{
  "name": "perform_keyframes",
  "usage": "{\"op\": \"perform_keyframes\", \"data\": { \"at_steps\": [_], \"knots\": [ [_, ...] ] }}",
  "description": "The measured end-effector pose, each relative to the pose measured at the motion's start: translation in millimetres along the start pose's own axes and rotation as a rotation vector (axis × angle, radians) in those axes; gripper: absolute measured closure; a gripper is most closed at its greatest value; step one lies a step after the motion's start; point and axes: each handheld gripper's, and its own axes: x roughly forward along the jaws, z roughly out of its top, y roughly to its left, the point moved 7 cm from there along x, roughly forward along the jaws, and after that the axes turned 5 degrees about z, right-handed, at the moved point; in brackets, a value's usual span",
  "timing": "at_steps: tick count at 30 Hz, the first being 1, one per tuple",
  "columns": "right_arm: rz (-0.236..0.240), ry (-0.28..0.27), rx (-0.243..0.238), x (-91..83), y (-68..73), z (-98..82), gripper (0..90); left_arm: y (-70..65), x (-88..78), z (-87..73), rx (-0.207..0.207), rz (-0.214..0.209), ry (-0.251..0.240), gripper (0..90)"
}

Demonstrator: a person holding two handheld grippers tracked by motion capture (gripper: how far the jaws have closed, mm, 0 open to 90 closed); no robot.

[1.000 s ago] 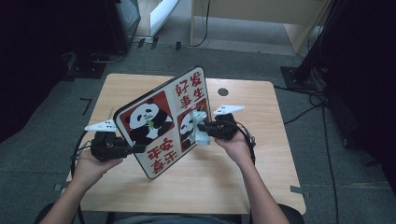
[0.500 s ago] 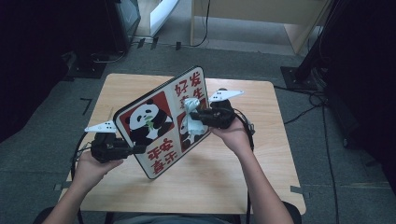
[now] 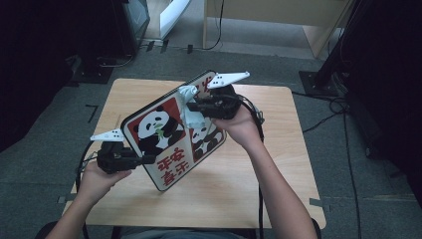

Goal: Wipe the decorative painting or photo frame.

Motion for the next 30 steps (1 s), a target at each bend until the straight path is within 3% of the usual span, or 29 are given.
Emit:
{"op": "perform_keyframes", "data": {
  "at_steps": [4,9,30],
  "knots": [
    [0.017,-0.004,-0.037,5.6,7.8,15.3,78.5,0.1,-0.1,-0.2,0.002,-0.001,0.001,73.1],
    [0.023,0.002,-0.051,15.1,11.2,22.1,78.5,0.2,-0.2,-0.3,-0.005,-0.004,0.003,73.0],
    [0.007,0.009,-0.032,15.4,1.6,9.2,78.3,0.1,-0.2,0.1,0.003,-0.001,0.006,72.9]
  ]
}}
